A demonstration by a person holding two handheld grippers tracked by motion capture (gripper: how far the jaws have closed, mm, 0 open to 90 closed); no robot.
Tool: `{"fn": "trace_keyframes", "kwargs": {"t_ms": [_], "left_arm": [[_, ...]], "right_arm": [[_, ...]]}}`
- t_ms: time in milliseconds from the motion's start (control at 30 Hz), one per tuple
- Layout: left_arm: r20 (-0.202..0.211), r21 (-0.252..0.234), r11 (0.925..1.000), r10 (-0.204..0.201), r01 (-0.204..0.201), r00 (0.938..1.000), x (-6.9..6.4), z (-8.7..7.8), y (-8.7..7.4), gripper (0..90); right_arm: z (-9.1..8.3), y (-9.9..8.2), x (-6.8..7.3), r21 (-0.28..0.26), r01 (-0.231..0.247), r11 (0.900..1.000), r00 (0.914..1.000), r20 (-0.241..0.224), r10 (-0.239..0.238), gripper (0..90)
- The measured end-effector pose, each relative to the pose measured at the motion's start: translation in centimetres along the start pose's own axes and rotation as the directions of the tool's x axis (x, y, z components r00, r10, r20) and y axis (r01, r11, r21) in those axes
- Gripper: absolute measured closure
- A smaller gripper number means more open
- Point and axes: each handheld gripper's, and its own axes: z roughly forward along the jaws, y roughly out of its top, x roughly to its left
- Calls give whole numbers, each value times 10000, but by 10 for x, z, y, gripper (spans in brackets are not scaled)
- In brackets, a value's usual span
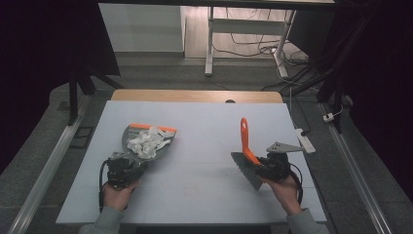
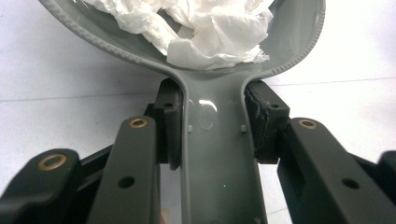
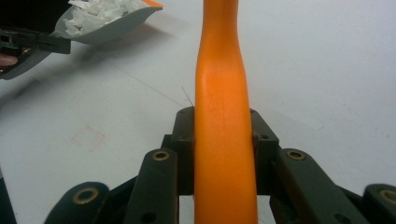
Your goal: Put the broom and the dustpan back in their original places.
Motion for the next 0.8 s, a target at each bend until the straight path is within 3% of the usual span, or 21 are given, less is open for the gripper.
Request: {"fn": "trace_keyframes", "kwargs": {"t_ms": [167, 400, 567, 800], "left_arm": [[-588, -36, 9992, -402, 400, 9975, 2, 4, 0, 611], [-500, 380, 9957, -830, 849, 9953, 7, 14, -1, 610], [-539, 649, 9953, -685, 719, 9962, 5, 19, -1, 608], [-487, 700, 9958, -549, 583, 9973, 5, 19, -1, 592]], "right_arm": [[5, 0, 1, 214, -94, 9997, 9999, -131, 97, 703], [14, -2, -2, 601, -489, 9970, 9986, -172, 500, 703], [25, -5, -8, 1046, -671, 9923, 9973, -238, 699, 703], [37, -2, -20, 1292, -931, 9872, 9957, 116, 924, 703]]}}
